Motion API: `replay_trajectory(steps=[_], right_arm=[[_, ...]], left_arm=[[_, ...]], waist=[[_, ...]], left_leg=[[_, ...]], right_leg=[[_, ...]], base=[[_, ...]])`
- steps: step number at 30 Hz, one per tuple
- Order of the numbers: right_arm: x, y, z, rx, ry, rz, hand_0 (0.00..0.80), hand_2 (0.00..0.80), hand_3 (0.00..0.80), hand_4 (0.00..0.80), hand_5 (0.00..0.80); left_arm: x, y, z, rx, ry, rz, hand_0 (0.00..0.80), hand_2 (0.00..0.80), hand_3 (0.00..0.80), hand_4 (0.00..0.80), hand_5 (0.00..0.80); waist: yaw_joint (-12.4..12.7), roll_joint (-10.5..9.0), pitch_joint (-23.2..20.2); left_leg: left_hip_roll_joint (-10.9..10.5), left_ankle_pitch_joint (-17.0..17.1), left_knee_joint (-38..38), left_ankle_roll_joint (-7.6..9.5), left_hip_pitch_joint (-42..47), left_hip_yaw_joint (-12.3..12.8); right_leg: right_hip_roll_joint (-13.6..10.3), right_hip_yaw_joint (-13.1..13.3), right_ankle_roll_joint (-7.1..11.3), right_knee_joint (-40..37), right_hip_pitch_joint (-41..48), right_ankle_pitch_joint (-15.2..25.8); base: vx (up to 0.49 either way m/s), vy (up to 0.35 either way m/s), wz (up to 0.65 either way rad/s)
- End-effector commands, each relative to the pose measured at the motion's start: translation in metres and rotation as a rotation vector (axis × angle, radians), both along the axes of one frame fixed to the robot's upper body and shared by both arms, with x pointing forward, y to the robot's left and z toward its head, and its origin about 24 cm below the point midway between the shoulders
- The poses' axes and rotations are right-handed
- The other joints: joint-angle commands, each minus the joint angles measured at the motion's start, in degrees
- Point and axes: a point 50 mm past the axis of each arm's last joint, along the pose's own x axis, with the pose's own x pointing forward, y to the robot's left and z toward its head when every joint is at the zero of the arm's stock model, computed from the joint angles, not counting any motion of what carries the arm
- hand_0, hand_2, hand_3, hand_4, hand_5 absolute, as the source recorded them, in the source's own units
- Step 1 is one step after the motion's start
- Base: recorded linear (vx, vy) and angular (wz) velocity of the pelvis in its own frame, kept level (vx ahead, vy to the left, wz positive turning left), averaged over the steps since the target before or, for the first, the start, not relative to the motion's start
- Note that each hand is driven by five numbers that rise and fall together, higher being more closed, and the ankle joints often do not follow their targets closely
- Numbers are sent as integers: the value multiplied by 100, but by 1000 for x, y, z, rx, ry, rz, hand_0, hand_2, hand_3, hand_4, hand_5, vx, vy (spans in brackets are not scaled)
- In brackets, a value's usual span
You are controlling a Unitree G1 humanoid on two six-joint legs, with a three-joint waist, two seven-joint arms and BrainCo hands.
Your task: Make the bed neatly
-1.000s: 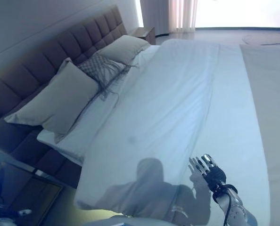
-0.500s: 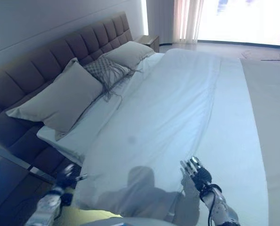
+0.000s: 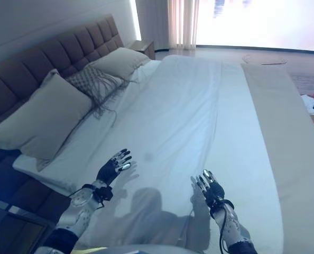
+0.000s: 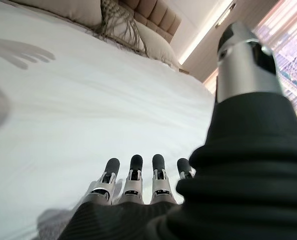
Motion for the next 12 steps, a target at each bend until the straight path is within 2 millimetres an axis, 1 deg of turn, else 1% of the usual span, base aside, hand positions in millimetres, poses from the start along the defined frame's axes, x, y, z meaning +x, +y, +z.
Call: replay_trajectory(steps=[1, 4, 7, 12], right_arm=[[23, 5, 20, 73, -147, -59, 0, 0, 0, 0, 0], [23, 6, 21, 87, -164, -52, 0, 0, 0, 0, 0], [24, 6, 23, 86, -208, -58, 0, 0, 0, 0, 0], [25, 6, 27, 56, -236, -59, 0, 0, 0, 0, 0]], left_arm=[[8, 20, 20, -9, -105, 37, 0, 0, 0, 0, 0], [6, 31, 22, -3, -121, 71, 0, 0, 0, 0, 0], [5, 39, 28, -31, -144, 106, 0, 0, 0, 0, 0], [0, 39, 28, -49, -131, 123, 0, 0, 0, 0, 0]], waist=[[199, -397, 53], [227, -467, 57], [288, -458, 57], [401, -442, 23]], left_leg=[[-7, -493, 64, 357, 124, -202], [-36, -515, 63, 401, 86, -223], [-62, -535, 96, 444, 35, -251], [-102, -555, 174, 483, -55, -286]], right_leg=[[-404, -10, 556, -1715, 104, 2578], [-470, 6, 589, -1613, 18, 2685], [-528, -20, 590, -1560, -12, 2725], [-574, -125, 588, -1585, -5, 2765]], base=[[-29, -3, -3], [-13, 4, -2], [8, 44, 0], [3, 8, 0]])
